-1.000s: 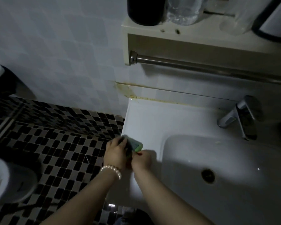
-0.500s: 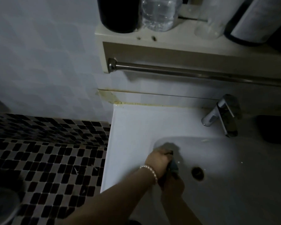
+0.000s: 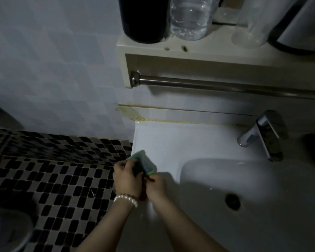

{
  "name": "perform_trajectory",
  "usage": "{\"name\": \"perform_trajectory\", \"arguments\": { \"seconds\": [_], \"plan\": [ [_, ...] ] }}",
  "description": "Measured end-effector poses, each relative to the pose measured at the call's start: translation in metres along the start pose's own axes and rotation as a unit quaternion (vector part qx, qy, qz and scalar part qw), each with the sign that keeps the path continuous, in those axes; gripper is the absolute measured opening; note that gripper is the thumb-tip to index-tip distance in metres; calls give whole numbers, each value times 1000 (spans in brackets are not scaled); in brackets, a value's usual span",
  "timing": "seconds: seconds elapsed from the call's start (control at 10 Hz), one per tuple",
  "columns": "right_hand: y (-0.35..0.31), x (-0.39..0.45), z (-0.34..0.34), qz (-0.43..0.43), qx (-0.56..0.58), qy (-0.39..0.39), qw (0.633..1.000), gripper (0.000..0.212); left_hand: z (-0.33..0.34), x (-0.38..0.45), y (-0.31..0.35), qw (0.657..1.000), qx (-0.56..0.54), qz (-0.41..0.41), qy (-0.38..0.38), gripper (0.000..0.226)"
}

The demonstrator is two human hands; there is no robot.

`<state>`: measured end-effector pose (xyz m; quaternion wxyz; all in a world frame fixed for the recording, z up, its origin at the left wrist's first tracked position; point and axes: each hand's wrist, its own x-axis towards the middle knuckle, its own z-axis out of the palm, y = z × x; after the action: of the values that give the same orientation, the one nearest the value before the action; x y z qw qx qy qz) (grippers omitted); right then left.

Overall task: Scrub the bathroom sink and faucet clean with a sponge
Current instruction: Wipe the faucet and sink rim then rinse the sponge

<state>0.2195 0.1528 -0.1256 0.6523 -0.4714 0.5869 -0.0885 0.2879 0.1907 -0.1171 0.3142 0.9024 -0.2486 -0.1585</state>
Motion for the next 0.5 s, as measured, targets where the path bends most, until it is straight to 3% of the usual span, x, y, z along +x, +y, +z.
{"name": "perform_trajectory", "arguments": {
  "seconds": [0.1, 0.2, 0.3, 0.4, 0.5],
  "plan": [
    [-17, 7, -14, -74, -264, 55, 960, 19, 7, 15, -3, 998, -57, -21, 0, 43],
    [-21, 20, -26, -281, -394, 90, 871, 40, 11, 23, 1, 996, -87, -14, 30, 34],
    [-29, 41, -23, -385, -459, -9, 801, 63, 13, 37, 14, 951, -298, -77, 19, 17],
    [-36, 62, -17, -362, -483, -6, 797, 49, 14, 56, 18, 946, -318, -62, -17, 10],
    [-35, 78, -27, -388, -470, 56, 791, 42, 26, 73, 37, 959, -276, -22, -54, 13]
  ]
}}
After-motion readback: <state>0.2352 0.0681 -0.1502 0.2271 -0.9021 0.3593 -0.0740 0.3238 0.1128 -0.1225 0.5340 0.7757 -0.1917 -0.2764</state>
